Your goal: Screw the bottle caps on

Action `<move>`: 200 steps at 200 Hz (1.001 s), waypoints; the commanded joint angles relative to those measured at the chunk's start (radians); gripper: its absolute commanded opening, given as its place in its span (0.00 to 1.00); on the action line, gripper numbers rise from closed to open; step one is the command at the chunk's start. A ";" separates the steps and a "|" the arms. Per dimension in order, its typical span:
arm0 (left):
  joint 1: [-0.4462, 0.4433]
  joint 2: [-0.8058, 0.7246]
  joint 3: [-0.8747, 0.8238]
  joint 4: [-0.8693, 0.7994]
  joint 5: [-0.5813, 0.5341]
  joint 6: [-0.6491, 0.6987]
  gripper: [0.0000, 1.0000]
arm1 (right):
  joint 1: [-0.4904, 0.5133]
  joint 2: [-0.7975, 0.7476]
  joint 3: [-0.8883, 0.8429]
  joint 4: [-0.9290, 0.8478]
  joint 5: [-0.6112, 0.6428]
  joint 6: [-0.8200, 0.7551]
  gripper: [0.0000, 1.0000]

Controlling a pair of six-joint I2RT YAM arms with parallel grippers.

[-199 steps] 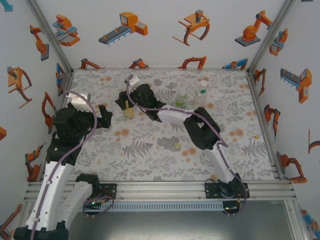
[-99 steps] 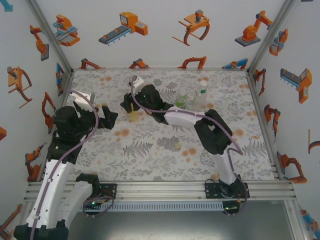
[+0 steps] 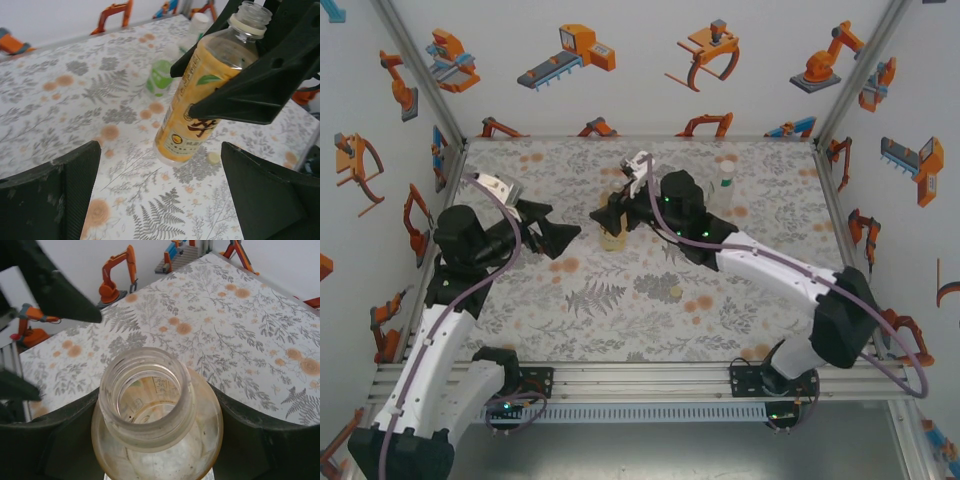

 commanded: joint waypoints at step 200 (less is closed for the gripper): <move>-0.591 0.288 0.084 0.524 0.246 0.013 1.00 | -0.004 -0.492 -0.091 -0.164 -0.424 0.015 0.20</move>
